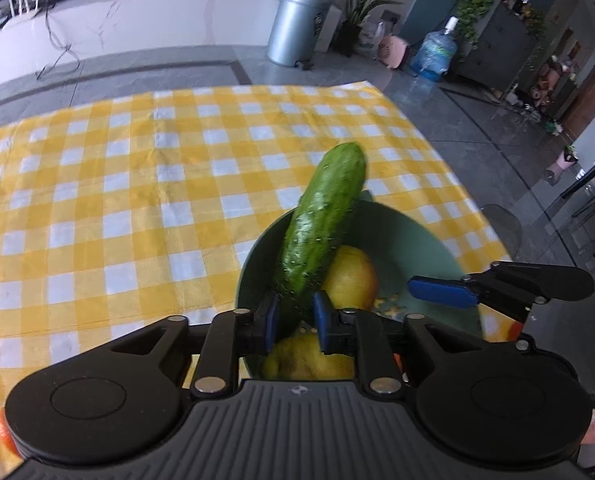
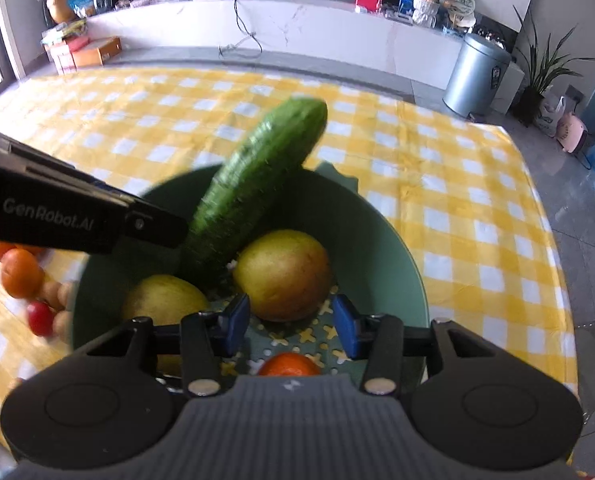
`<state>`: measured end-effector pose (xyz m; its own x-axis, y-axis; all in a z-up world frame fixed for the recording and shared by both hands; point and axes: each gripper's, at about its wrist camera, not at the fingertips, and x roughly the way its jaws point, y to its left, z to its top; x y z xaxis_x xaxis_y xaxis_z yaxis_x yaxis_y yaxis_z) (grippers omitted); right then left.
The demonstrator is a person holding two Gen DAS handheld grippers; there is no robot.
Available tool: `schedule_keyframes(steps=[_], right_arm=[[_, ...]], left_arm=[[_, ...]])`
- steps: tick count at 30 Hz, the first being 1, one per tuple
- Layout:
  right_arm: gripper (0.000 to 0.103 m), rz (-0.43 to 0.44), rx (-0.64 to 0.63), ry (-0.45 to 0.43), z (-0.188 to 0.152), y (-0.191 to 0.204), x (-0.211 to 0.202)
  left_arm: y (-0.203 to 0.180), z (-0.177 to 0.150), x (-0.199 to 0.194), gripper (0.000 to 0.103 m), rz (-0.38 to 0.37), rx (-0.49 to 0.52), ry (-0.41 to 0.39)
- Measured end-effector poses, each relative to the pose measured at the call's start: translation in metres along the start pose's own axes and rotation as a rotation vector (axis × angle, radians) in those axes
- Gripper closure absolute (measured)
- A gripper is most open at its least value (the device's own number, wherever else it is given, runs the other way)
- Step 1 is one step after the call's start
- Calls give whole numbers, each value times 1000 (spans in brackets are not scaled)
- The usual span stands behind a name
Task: Organize fruits
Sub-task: 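Lower the cucumber into the colander with the left tool while the right tool withdraws, then open the left tool to release the cucumber and pull both tools back, then grasp a small brown fruit with the right tool while the left tool reaches toward tangerines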
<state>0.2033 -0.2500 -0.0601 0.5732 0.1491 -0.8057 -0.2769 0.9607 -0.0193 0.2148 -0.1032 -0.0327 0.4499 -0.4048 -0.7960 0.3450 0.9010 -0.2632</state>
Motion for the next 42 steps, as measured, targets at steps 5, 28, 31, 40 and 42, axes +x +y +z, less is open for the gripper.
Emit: schedule_keyframes(steps=[5,28,31,40,42], right_arm=[[46,21,61,-72,-7,17,-36],[40,128,157,-142,-72,135,-91],[42,122,152,-118,-81,144,-83],[51,151,98,-32,-90,177,-51],[53,150,87,-14,-89,182,-45]], left_arm=[[-11,-13,-45,67,30,67,-51],[44,-112,-148,55,127,211,-32],[55,-120,-146,55,117,195,-31],[80,-131,-128,55,129,220,-33],[81,-133,-121,55,145,248,-26]])
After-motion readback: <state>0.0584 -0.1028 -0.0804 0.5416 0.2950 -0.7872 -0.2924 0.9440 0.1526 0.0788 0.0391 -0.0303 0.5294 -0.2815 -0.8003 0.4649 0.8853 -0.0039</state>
